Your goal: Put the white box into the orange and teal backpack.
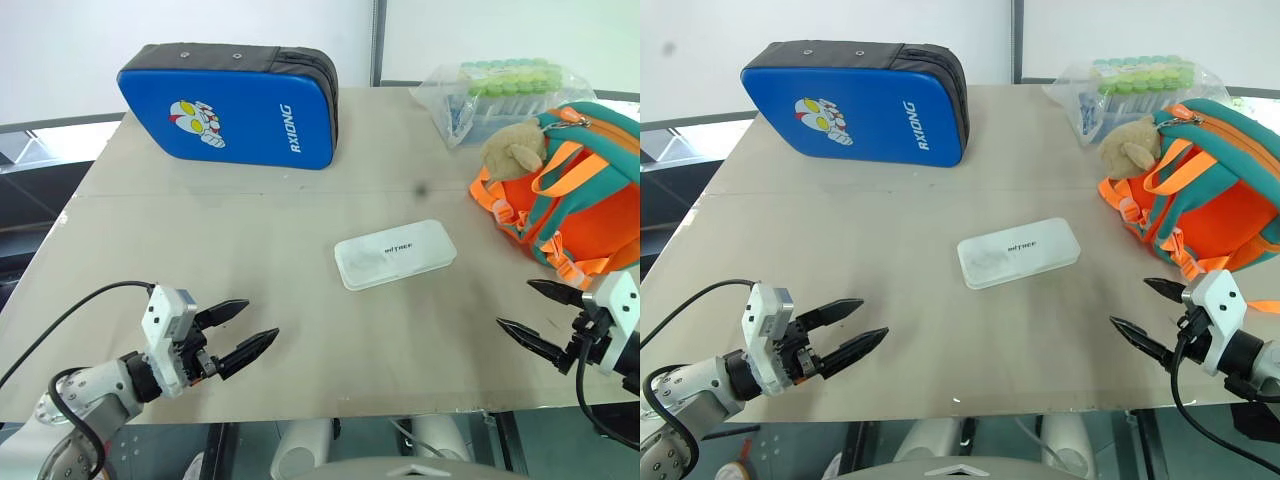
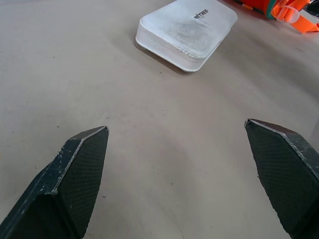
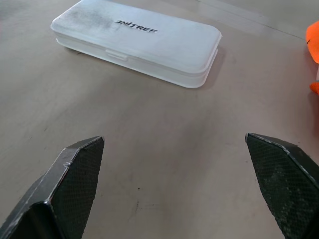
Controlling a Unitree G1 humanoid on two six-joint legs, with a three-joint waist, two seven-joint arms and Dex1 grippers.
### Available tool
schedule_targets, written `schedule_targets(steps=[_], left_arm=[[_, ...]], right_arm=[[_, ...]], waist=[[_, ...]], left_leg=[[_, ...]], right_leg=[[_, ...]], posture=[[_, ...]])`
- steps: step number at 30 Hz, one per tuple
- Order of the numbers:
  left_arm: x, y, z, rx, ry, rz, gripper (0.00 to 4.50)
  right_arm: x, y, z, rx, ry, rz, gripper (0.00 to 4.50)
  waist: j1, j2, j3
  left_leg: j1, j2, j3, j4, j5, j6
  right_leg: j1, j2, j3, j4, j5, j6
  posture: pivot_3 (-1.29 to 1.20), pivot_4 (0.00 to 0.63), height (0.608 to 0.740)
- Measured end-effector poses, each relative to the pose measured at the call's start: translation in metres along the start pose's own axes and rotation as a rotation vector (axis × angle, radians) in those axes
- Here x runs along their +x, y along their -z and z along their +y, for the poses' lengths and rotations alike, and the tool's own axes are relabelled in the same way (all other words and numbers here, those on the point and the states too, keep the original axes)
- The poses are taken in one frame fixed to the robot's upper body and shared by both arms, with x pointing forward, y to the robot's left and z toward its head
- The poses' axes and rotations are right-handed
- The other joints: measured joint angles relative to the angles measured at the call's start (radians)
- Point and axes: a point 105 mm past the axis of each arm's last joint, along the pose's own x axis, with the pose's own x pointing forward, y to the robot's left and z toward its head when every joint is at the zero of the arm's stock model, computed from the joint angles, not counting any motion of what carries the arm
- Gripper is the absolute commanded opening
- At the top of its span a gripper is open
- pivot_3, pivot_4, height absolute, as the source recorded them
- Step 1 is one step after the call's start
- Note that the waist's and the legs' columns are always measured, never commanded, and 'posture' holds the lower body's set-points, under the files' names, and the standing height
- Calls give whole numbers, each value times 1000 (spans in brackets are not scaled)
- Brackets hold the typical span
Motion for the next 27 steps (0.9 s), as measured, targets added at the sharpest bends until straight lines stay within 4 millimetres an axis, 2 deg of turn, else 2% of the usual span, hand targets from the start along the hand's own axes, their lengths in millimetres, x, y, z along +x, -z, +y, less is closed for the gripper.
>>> schedule_targets(steps=[3, 6, 11, 14, 17, 20, 21, 24, 27], left_arm=[[6, -7, 3, 13, -11, -33, 4478], [15, -21, 8, 36, -42, -92, 4478], [24, -22, 16, -17, -122, -123, 4478], [31, -24, 21, -51, -176, -136, 4500], [35, -27, 25, -78, -222, -136, 3652], [40, -27, 29, -106, -261, -123, 2175], [45, -26, 26, -110, -258, -110, 1546], [58, -23, 20, -122, -251, -80, 119], [76, -20, 20, -125, -293, -45, 15]], right_arm=[[4, -3, -7, -16, 58, -18, 4471], [18, -22, -11, -67, 114, -75, 4471], [35, -31, -10, -6, 128, -81, 4471], [43, -38, -12, 29, 135, -99, 3585], [50, -41, -16, 52, 154, -108, 2171], [62, -38, -17, 60, 164, -82, 640], [69, -36, -19, 58, 173, -63, 64], [85, -30, -24, 48, 218, -22, 0], [106, -21, -41, 9, 309, 49, 0]], waist=[[0, 0, 0], [0, -1, 0], [-1, -1, 0], [1, -2, 0], [0, -2, 0], [-2, -2, 0], [-2, -2, 0], [-2, -2, 0], [-2, -2, 0]], left_leg=[[1, 0, 0, 0, 0, 0], [4, 0, 0, 0, 0, 0], [4, 1, 1, 0, 0, 0], [3, 0, 0, 0, 0, 0], [4, 0, 0, 0, 0, 0], [4, 0, 0, 0, 0, 0], [5, 0, 0, 0, 0, 0], [5, -1, 0, 0, 0, 0], [5, -2, 0, 0, 0, -1]], right_leg=[[1, 0, 0, 0, 0, 0], [3, 0, 0, 1, 0, 0], [3, 1, 1, 1, 3, -4], [3, 1, 1, 1, 3, -4], [3, 2, 1, 1, 3, -4], [3, 2, 1, 2, 3, -4], [3, 3, 1, 2, 3, -4], [3, 4, 1, 2, 3, -5], [3, 4, 2, 2, 4, -5]], posture=[[0, 150, 740], [0, 150, 740], [0, 150, 740], [0, 150, 740], [0, 150, 740], [0, 150, 740], [0, 150, 740], [0, 150, 740], [0, 150, 740]])
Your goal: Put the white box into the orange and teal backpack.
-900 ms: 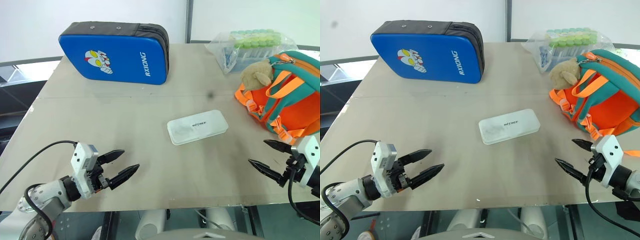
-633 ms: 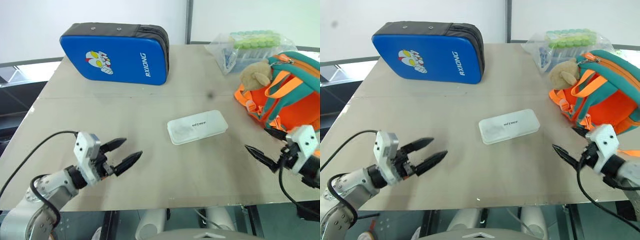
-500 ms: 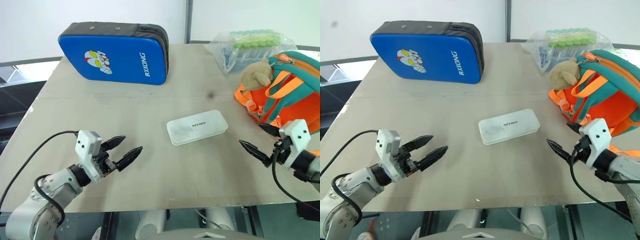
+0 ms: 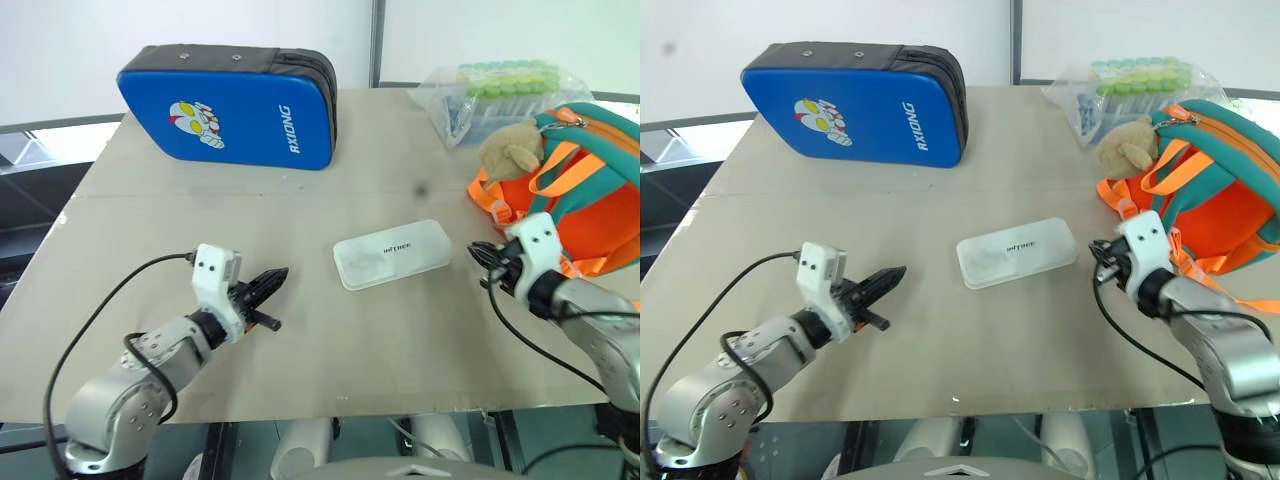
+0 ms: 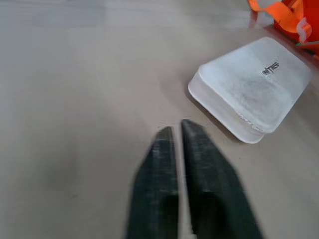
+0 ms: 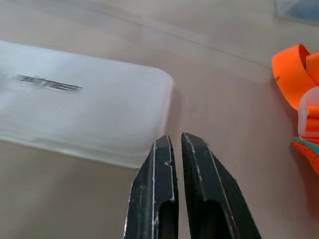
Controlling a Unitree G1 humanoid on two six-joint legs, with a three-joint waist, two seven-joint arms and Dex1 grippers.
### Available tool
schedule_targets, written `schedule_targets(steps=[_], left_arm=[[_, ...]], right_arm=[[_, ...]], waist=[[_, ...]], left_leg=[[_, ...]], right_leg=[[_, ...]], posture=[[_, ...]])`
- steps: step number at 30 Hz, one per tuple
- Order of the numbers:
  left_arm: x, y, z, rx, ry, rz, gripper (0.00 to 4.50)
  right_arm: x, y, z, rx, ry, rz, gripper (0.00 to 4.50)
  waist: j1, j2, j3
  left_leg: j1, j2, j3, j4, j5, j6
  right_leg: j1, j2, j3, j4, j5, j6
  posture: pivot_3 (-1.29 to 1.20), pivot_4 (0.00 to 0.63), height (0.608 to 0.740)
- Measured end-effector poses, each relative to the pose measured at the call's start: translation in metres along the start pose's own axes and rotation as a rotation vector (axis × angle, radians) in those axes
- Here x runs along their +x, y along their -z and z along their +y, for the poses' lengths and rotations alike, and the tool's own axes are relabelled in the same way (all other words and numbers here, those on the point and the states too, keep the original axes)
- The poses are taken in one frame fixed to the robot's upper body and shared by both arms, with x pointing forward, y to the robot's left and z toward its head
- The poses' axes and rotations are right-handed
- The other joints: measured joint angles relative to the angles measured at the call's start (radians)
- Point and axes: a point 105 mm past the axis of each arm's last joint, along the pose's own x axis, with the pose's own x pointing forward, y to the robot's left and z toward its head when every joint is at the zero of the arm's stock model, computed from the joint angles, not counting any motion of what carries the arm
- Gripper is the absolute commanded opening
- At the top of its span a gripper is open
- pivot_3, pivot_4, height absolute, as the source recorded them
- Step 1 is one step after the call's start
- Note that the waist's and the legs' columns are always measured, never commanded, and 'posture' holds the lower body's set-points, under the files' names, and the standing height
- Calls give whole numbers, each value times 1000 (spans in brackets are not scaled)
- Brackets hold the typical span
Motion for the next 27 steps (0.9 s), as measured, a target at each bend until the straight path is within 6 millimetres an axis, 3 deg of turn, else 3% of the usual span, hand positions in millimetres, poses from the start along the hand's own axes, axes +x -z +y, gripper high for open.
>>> schedule_targets(steps=[4, 7, 11, 14, 19, 22, 25, 27], left_arm=[[26, 8, -6, -16, -34, 42, 15], [42, 13, -6, -10, -55, 76, 15], [53, 13, -10, 50, -27, 102, 15], [47, 16, -7, 95, -17, 114, 15], [13, 32, -8, 120, -3, 146, 15], [2, 38, -8, 116, 2, 163, 15], [-8, 40, -1, 70, 7, 172, 894], [-21, 40, 12, 55, 14, 201, 1932]], right_arm=[[28, 4, -13, -38, 79, 53, 0], [42, 5, -12, -88, 61, 78, 0], [47, 6, 17, -136, -131, 78, 0], [38, 6, 41, -147, -262, 68, 0], [21, 6, 75, -135, -394, 50, 0], [20, 7, 81, -148, -389, 46, 0], [22, 9, 77, -166, -355, 54, 0], [25, 15, 73, -176, -333, 70, 0]], waist=[[1, 0, 0], [-1, 0, 0], [-7, 0, 0], [-24, 0, 0], [-32, 0, 0], [-22, 0, 0], [-21, -1, -1], [-25, -2, -2]], left_leg=[[0, -1, 0, 0, 0, 0], [0, -1, 0, 0, 0, 0], [-1, -1, 0, 0, 0, -1], [-1, -1, -1, -1, -1, -1], [0, 1, -1, -1, -1, -2], [0, 1, 0, -1, -1, -2], [1, 1, -1, 1, -1, -2], [2, 3, 0, 1, -1, -2]], right_leg=[[0, 0, 1, 0, 2, 2], [0, 1, 1, 0, 3, 3], [0, 1, 2, 0, 3, 3], [-1, 1, 2, 0, 2, 3], [-2, 2, 4, 0, 2, 3], [-1, 2, 3, 0, 0, 0], [0, 2, 2, 0, -1, 2], [0, 4, 1, 1, 0, 1]], posture=[[0, 150, 740], [0, 150, 740], [0, 150, 740], [0, 150, 740], [0, 150, 740], [0, 150, 740], [0, 150, 740], [0, 150, 740]])
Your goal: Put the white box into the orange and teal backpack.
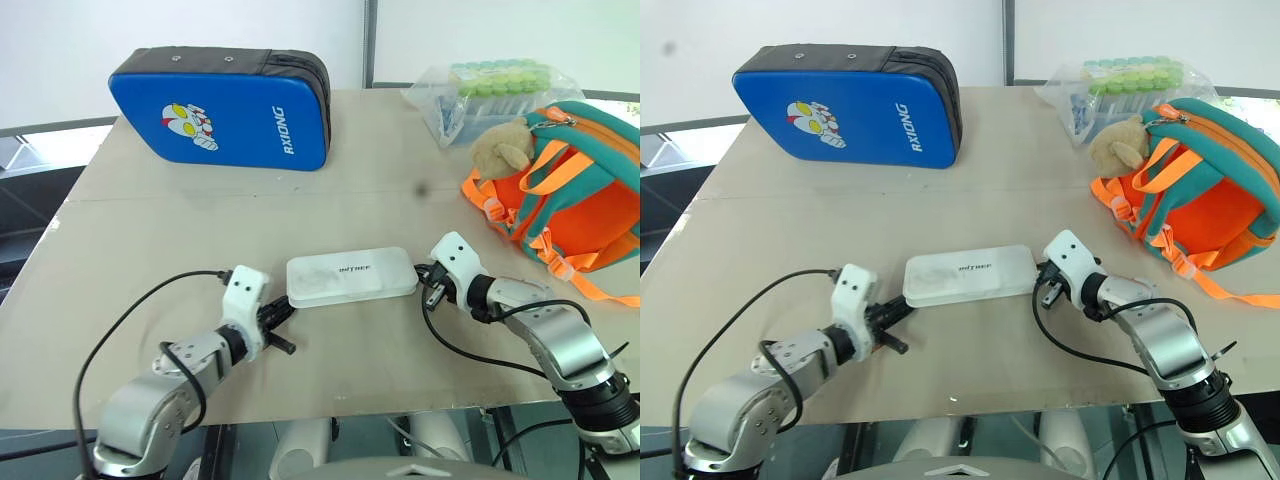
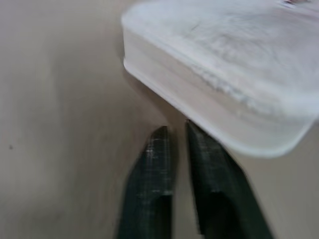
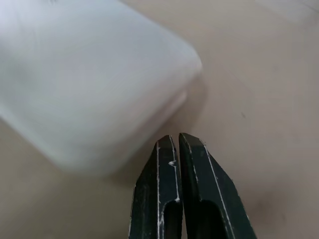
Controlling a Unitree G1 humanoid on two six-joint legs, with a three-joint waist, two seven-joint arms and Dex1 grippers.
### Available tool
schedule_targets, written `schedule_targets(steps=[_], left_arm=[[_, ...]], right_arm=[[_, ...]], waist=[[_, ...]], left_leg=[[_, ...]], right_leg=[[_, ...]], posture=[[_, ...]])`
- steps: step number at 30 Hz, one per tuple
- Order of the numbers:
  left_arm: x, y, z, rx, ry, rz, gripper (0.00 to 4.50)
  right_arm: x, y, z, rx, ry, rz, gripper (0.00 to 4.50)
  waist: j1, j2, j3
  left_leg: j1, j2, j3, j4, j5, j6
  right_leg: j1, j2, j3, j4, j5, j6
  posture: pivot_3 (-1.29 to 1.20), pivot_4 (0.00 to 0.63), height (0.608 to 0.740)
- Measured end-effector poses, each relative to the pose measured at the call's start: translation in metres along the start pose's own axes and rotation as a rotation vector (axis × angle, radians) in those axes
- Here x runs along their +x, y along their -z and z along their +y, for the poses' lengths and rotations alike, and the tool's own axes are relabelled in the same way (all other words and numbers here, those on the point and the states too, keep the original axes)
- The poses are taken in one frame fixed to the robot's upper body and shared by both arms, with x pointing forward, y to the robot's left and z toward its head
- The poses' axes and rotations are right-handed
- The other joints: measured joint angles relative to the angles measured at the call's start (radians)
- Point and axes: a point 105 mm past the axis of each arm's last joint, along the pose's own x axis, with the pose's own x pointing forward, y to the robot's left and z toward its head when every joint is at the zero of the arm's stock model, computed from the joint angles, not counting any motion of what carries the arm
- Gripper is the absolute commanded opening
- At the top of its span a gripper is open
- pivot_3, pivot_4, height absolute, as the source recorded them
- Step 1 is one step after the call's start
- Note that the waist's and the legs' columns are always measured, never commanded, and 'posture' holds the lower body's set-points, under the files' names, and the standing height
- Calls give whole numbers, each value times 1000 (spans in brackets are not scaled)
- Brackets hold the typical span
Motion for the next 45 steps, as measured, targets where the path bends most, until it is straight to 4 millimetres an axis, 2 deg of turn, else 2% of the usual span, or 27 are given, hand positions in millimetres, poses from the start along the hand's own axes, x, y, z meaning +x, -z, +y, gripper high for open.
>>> schedule_targets(steps=[3, 5, 6, 8, 11, 14, 16, 18, 19, 23, 26, 30, 31, 32, 33, 34, 36, 38, 39, 43, 45], left_arm=[[-23, 2, 27, -19, -30, 64, 3238], [-39, 5, 39, -33, -27, 109, 4263], [-46, 5, 44, -58, -21, 119, 4484], [-54, 4, 50, -120, -6, 120, 4484], [-64, 1, 53, -329, 71, 103, 4484], [-64, -3, 38, -509, 218, 130, 4484], [-62, -7, 32, -546, 262, 151, 4484], [-57, -12, 31, -571, 282, 160, 4484], [-48, -18, 31, -582, 298, 152, 4484], [-28, -16, 22, -603, 334, 177, 4484], [-9, -22, 15, -643, 386, 146, 4484], [2, -23, 7, -650, 416, 141, 4484], [6, -24, 4, -664, 427, 129, 3960], [8, -22, 3, -671, 432, 132, 3790], [10, -20, -1, -686, 445, 137, 3112], [11, -18, -1, -690, 446, 144, 2955], [14, -17, -5, -720, 466, 137, 2066], [13, -26, -12, -740, 538, 85, 1247], [12, -28, -13, -742, 542, 78, 1067], [11, -31, -13, -745, 548, 60, 1047], [10, -34, -14, -741, 548, 50, 1047]], right_arm=[[1, 1, -5, -21, 22, -7, 0], [1, 1, -9, -27, 36, -9, 0], [1, 2, -12, -27, 45, -9, 0], [2, 2, -14, -32, 50, -10, 0], [2, 2, -15, -38, 52, -13, 0], [2, 2, -15, -44, 48, -20, 0], [2, 1, -13, -46, 32, -26, 0], [2, 0, -12, -50, 19, -32, 0], [3, 0, -8, -64, 0, -32, 0], [9, -5, 1, -109, -40, -42, 0], [16, -10, 8, -137, -92, -48, 0], [23, -13, 21, -136, -154, -82, 0], [25, -14, 21, -139, -158, -88, 0], [26, -15, 21, -142, -159, -93, 0], [28, -15, 22, -139, -161, -99, 0], [29, -16, 22, -136, -162, -107, 0], [29, -16, 20, -131, -152, -112, 0], [28, -17, 15, -121, -128, -117, 0], [27, -18, 14, -114, -120, -123, 0], [20, -21, 11, -46, -81, -160, 0], [8, -29, 1, -6, -42, -202, 498]], waist=[[-6, 1, -1], [-9, 1, -1], [-9, 2, -1], [-9, 2, -1], [-9, 1, -1], [-5, 0, 0], [-4, 0, 0], [-3, 0, 0], [-2, 0, 0], [-4, 0, 0], [-3, -1, -2], [-2, -1, -3], [-1, 0, -3], [0, -1, -4], [0, -1, -4], [-1, -1, -4], [-1, -1, -4], [4, -2, -4], [4, -2, -4], [4, -2, -4], [4, -2, -4]], left_leg=[[1, 3, 1, -1, 0, 0], [1, 5, 2, -1, 0, 0], [2, 5, 3, -1, 0, 0], [2, 6, 3, -1, 0, 0], [2, 7, 3, -1, 0, 0], [1, 7, 2, -1, 0, 0], [1, 7, 2, -1, 0, 0], [1, 7, 2, -1, 0, 0], [1, 7, 1, -1, 0, 0], [1, 5, 3, -1, 0, -1], [2, 5, 3, -1, 0, -2], [3, 5, 3, -1, 0, -2], [3, 4, 3, -1, 0, -2], [3, 4, 3, -1, 0, -2], [3, 3, 3, -1, 0, -2], [3, 3, 3, -1, 0, -2], [3, 3, 3, -1, 0, -2], [2, 3, 1, -1, 0, -2], [2, 3, 1, -1, 0, -2], [1, 3, 0, -1, 1, -2], [0, 3, -3, -1, 1, -2]], right_leg=[[0, 3, 0, 0, 0, -1], [0, 4, 1, 0, 0, -1], [0, 4, 1, 0, 0, -1], [0, 4, 1, 0, 0, -1], [0, 4, 1, 0, 0, 0], [0, 4, 0, 0, 0, 0], [0, 4, 0, 0, 3, -1], [0, 4, 1, 0, 3, -1], [0, 4, 0, 0, 4, -1], [-1, 4, 2, 0, 4, -1], [0, 4, 2, 0, 5, -1], [0, 4, 2, 0, 5, -1], [0, 3, 3, 0, 4, -1], [1, 3, 3, 0, 4, -1], [1, 3, 3, 0, 4, -1], [1, 3, 3, 0, 5, -1], [0, 3, 3, 0, 5, -1], [1, 3, 2, 0, 5, -1], [1, 3, 2, 0, 5, -1], [0, 3, 2, 0, 5, -1], [0, 2, 2, 0, 5, -1]], posture=[[0, 150, 740], [0, 150, 740], [0, 150, 740], [0, 150, 740], [0, 150, 740], [0, 150, 740], [0, 150, 740], [0, 150, 740], [0, 150, 740], [0, 150, 740], [0, 150, 740], [0, 150, 740], [0, 150, 740], [0, 150, 740], [0, 150, 740], [0, 150, 740], [0, 150, 740], [0, 150, 740], [0, 150, 740], [0, 150, 740], [0, 150, 740]])
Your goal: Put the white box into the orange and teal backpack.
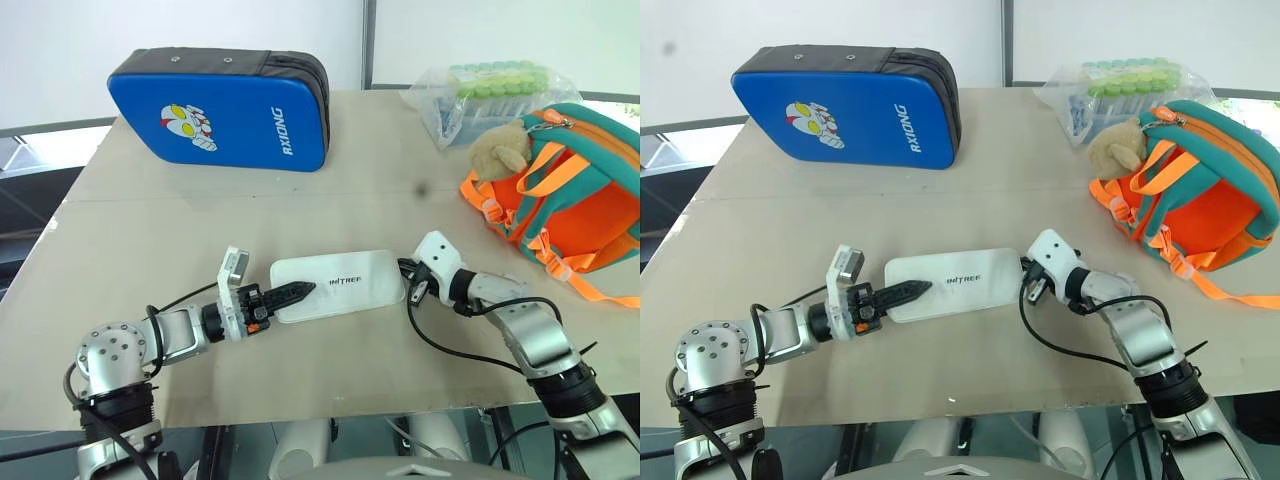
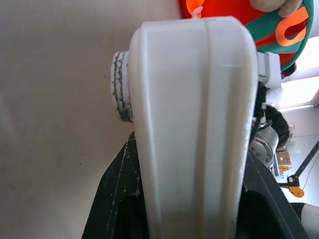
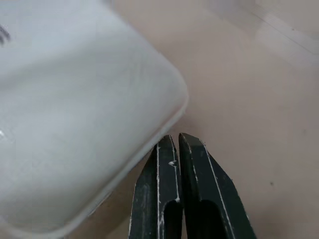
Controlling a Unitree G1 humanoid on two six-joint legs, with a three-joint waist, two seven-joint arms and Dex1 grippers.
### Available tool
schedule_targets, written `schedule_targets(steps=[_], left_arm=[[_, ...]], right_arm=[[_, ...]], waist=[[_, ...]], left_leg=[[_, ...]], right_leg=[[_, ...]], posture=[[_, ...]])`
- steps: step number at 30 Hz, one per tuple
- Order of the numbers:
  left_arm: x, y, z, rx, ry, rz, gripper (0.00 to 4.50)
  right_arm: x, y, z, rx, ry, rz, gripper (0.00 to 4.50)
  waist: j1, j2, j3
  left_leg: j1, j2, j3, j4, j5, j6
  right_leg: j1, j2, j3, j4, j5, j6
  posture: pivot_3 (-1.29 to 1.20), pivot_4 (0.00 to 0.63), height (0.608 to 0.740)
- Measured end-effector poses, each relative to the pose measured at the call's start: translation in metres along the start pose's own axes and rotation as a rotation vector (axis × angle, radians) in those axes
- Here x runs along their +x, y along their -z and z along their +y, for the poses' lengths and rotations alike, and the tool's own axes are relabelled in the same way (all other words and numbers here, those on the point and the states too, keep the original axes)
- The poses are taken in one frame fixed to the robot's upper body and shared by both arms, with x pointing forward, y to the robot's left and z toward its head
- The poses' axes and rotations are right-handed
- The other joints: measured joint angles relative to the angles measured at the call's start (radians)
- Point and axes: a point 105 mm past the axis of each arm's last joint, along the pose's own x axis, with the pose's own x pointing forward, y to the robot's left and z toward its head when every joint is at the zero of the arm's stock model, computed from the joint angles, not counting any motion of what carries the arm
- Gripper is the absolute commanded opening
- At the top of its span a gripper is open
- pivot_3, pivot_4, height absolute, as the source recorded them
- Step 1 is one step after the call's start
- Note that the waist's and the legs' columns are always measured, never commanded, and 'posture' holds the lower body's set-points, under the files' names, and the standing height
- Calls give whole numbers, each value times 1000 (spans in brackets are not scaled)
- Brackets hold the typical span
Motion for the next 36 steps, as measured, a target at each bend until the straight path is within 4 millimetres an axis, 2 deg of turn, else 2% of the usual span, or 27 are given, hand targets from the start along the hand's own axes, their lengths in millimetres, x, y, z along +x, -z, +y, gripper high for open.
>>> schedule_targets(steps=[1, 2, 3, 4, 6, 8, 10, 12, 15, 18, 21, 23, 26, 29, 32, 33, 34, 36], left_arm=[[2, -2, -3, 10, 6, -10, 1047], [2, -5, -8, 19, 26, -41, 1047], [1, -10, -10, 30, 33, -68, 1047], [1, -12, -12, 34, 39, -84, 1047], [9, -20, -23, 56, 80, -109, 1047], [16, -32, -33, 89, 109, -135, 1047], [26, -53, -53, 150, 175, -184, 1047], [32, -61, -63, 175, 209, -196, 1047], [42, -67, -66, 169, 231, -206, 1047], [58, -83, -77, 198, 252, -239, 1047], [63, -88, -81, 232, 253, -255, 1047], [63, -92, -79, 232, 246, -283, 1047], [63, -94, -80, 238, 254, -310, 1047], [58, -97, -78, 243, 239, -354, 1047], [49, -104, -75, 247, 211, -434, 1047], [46, -106, -74, 250, 203, -467, 1047], [43, -107, -72, 257, 190, -495, 1047], [37, -110, -69, 283, 150, -546, 1047]], right_arm=[[-13, -6, -8, 28, 35, -28, 687], [-35, -11, -18, 49, 88, -56, 1163], [-51, -16, -27, 67, 136, -72, 1823], [-59, -20, -31, 76, 156, -88, 2114], [-95, -28, -25, 174, 181, -138, 3016], [-119, -40, -18, 211, 199, -170, 3830], [-148, -55, -26, 204, 360, -210, 4482], [-160, -52, -36, 237, 491, -193, 4500], [-163, -45, -48, 273, 610, -148, 4500], [-152, -50, -68, 317, 732, -168, 4500], [-141, -41, -88, 378, 811, -139, 4500], [-126, -43, -100, 408, 817, -164, 4500], [-103, -44, -118, 379, 827, -154, 3614], [-101, -44, -132, 283, 857, -124, 2394], [-97, -47, -138, 144, 823, -85, 972], [-92, -49, -137, 118, 783, -85, 319], [-86, -53, -135, 108, 732, -105, 45], [-69, -69, -124, 107, 571, -173, 45]], waist=[[5, 0, 0], [13, 0, 1], [14, 0, 0], [16, 0, 0], [28, 2, 2], [29, 2, 2], [28, 1, 1], [16, 0, 1], [12, 0, 1], [11, -1, 1], [8, 0, 1], [0, 0, 1], [-4, 0, 1], [-2, 0, 2], [-3, 0, 2], [-4, 0, 2], [-9, -1, 2], [-17, -1, 3]], left_leg=[[-2, 0, -1, 0, 0, 0], [-2, -1, -3, 0, 0, 0], [-2, -1, -3, 0, 0, 0], [-3, -1, -3, 0, 0, 0], [-5, -1, -4, -1, 0, 0], [-5, -1, -3, -1, 0, 0], [-5, -2, 0, 0, 0, 0], [0, -1, 4, 0, 0, 0], [-1, -1, 6, 0, 0, 1], [-1, -1, 6, 1, 0, 1], [-3, -1, 7, 0, 0, 0], [-5, -1, 9, 0, 2, -3], [-5, -1, 10, -2, 2, -4], [-5, -2, 11, -2, 2, -3], [-5, -2, 12, -1, 1, -1], [-5, -1, 12, -1, 0, 0], [-4, 0, 13, -1, 0, 0], [-4, 1, 13, -1, 0, 0]], right_leg=[[0, -1, -1, 0, 0, 0], [-1, -2, -1, 0, 0, 0], [-1, -2, -1, -1, 0, 0], [-1, -2, -1, -1, 0, 0], [-2, -2, -3, -1, 0, 0], [-1, -2, -5, -1, -1, -2], [-1, -2, -4, -1, -2, -4], [0, -2, 0, -1, -2, -3], [0, -1, -1, -1, -2, -3], [0, -1, -1, -1, -2, -4], [-2, -1, 1, -1, -1, -4], [-4, -1, 3, -1, 0, 0], [-6, -1, 4, -1, 1, 0], [-6, -1, 4, -1, 1, 0], [-5, -1, 4, -1, 1, 0], [-5, -1, 4, -1, 1, 0], [-5, 0, 5, -1, 1, 0], [-5, 1, 5, -1, 1, 0]], posture=[[0, 150, 740], [0, 150, 740], [0, 150, 740], [0, 150, 740], [0, 150, 740], [0, 150, 740], [0, 150, 740], [0, 150, 740], [0, 150, 740], [0, 150, 740], [0, 150, 740], [0, 150, 740], [0, 150, 740], [0, 150, 740], [0, 150, 740], [0, 150, 740], [0, 150, 740], [0, 150, 740]])
